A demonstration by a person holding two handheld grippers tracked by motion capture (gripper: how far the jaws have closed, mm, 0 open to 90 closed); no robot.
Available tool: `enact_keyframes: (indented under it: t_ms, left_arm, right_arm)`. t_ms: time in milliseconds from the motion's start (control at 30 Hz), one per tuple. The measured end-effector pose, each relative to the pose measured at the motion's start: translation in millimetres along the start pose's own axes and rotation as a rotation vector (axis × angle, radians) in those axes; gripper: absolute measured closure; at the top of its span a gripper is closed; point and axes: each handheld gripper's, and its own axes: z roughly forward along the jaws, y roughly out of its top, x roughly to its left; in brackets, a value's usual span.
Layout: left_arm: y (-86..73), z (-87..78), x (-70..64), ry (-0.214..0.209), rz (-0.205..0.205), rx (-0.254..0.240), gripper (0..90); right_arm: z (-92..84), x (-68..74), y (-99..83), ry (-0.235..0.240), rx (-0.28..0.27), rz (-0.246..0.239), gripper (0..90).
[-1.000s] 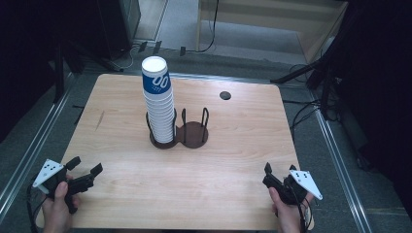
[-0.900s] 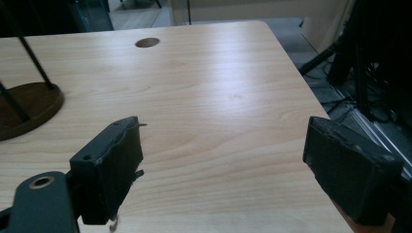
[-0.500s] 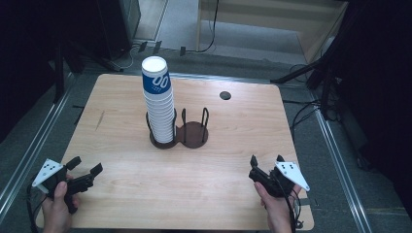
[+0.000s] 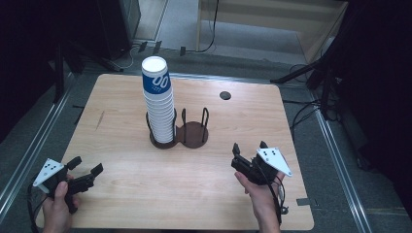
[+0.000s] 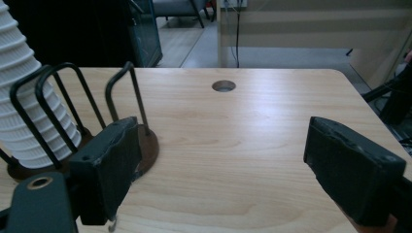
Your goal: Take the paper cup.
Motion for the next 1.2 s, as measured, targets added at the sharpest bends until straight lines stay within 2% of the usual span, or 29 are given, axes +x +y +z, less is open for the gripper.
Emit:
enact_keyframes:
  t_ms: [167, 200, 233, 367, 600, 1000, 1200]
  left_arm:
    - [-0.1, 0.3, -0.2, 0.001, 0.001, -0.002, 8.3]
    - [-0.1, 0.3, -0.2, 0.001, 0.001, -0.002, 8.3]
    - [-0.1, 0.3, -0.3, 0.000, 0.002, -0.002, 8.3]
    - [0.0, 0.5, -0.3, -0.001, 0.003, -0.001, 8.4]
    - [0.1, 0.9, -0.6, -0.006, 0.008, 0.002, 8.3]
    - [0.3, 1.8, -1.8, 0.000, 0.008, 0.004, 8.3]
    - [0.5, 2.1, -2.4, 0.001, 0.015, 0.010, 8.3]
  right_arm:
    - [7.2, 15.6, 7.4, 0.052, -0.012, 0.011, 14.0]
    - [7.2, 15.6, 7.4, 0.052, -0.012, 0.011, 14.0]
    - [10.1, 22.9, 10.6, 0.066, -0.019, 0.001, 14.3]
    - [14.5, 34.0, 16.5, 0.093, -0.025, 0.000, 15.2]
    - [23.6, 56.9, 27.0, 0.120, -0.038, -0.023, 17.0]
    - [41.8, 96.9, 42.9, 0.163, -0.026, -0.056, 17.1]
    - [48.6, 111.0, 49.1, 0.182, -0.022, -0.051, 17.1]
